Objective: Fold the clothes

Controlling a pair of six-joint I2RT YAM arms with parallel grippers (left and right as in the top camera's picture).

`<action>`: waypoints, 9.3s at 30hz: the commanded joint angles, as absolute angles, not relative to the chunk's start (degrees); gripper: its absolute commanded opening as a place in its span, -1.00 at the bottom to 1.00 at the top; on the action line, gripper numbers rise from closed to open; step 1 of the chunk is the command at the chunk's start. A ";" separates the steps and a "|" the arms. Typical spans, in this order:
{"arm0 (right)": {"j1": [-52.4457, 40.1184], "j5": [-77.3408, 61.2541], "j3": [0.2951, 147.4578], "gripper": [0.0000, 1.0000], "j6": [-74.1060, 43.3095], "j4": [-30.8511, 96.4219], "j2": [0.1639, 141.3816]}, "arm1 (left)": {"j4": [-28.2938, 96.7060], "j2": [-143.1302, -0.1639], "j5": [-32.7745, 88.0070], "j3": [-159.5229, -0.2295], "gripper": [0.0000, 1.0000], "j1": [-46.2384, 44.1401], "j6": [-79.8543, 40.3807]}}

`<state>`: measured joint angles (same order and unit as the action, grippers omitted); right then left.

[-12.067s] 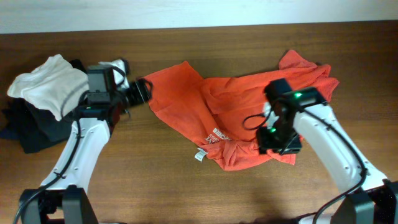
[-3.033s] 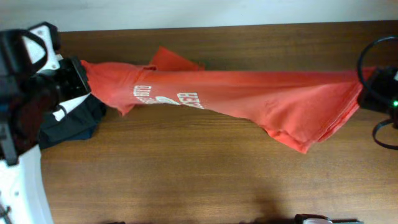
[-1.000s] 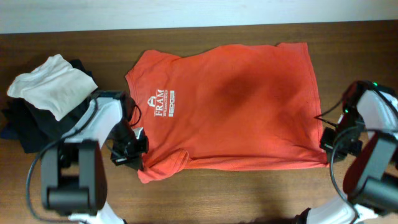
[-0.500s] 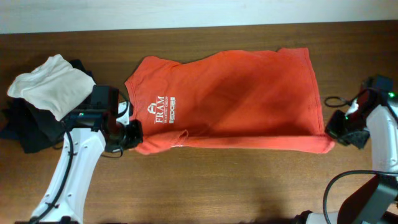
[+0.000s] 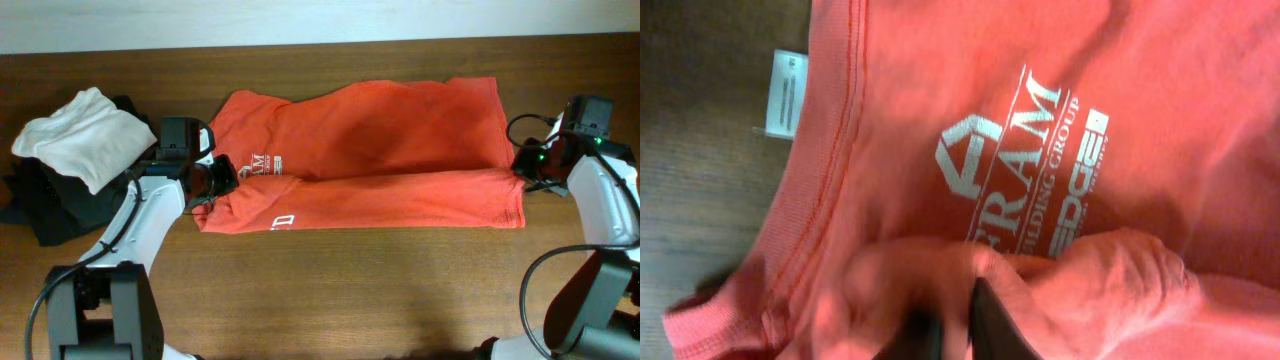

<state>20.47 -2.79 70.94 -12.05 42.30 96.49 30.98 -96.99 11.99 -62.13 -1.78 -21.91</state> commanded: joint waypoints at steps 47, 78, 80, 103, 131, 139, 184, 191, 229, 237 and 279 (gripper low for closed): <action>24.77 0.69 68.42 -0.42 -15.62 62.92 109.73 | 51.92 -97.49 -2.39 -50.61 -0.74 0.93 -21.63; 35.53 3.86 69.73 -0.92 -21.56 67.81 107.74 | 59.40 -97.47 -2.81 -50.61 -1.00 0.93 -19.64; 35.75 3.42 69.73 -0.92 -21.47 68.73 106.28 | 60.77 -97.36 -2.79 -50.87 -0.99 0.93 -19.64; 33.78 -5.37 75.59 0.31 -9.04 74.65 93.84 | 35.62 -99.96 9.19 -72.58 0.46 0.43 -12.19; 34.79 3.57 75.59 0.67 -16.69 76.86 93.84 | 19.97 -113.97 9.74 -78.85 0.46 -4.40 -9.50; 34.79 2.72 75.59 0.68 -16.32 76.51 93.84 | 19.05 -120.20 4.32 -81.23 0.46 -4.40 -9.50; 17.76 -15.90 75.61 1.00 -1.76 42.15 98.30 | 45.63 -111.92 8.95 -89.82 -0.99 -4.47 -9.54; 13.47 -10.70 75.61 0.95 -4.89 20.86 107.94 | 51.09 -111.90 9.67 -89.82 -0.99 -4.47 -9.54; 21.10 -5.28 89.41 -0.92 -9.80 43.55 108.47 | 55.02 -106.61 9.67 -89.73 -0.99 -2.83 -9.52; 24.14 -3.07 89.67 -0.92 -7.31 66.39 102.26 | 70.19 -104.86 9.65 -89.73 -0.99 -2.83 -9.52; 24.84 10.72 80.99 0.06 -9.93 84.97 102.39 | 87.18 -104.86 0.21 -77.97 0.03 -2.83 -9.54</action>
